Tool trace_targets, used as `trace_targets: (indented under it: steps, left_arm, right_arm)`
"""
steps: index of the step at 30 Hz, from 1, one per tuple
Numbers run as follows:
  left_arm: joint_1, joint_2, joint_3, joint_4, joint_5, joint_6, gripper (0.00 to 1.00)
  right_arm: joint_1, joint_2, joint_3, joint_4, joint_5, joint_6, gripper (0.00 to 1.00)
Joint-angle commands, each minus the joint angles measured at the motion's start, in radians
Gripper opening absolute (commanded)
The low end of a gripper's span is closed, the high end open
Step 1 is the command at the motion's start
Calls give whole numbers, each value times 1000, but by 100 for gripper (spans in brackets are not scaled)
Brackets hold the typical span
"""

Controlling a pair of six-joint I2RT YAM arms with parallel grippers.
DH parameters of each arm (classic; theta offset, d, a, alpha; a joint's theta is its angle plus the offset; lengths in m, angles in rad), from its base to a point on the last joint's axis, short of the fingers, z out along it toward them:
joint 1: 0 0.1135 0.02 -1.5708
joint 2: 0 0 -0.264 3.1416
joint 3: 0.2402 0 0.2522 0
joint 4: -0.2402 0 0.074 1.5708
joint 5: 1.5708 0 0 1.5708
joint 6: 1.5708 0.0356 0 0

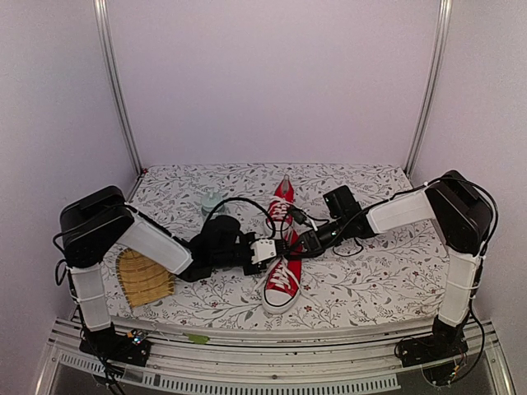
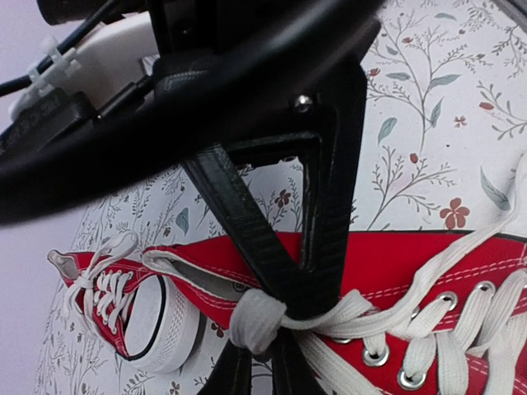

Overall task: Tie the shoes
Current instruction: Cross the half-tied shoelace with the shoelace loop.

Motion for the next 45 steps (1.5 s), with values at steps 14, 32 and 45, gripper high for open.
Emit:
trace_targets:
  steps: [14,32,45]
  left_arm:
    - [-3,25,28,-33,40,0,5]
    - [4,-20,-8,-20,5,-15,6]
    - [29,-67,-20,-100,5,19,19]
  right_arm:
    - [11,57,59,-49,14,-16,11]
    - [12,6,72,-107,72,-47,1]
    - [-15,-64,64,-217,105,-116,1]
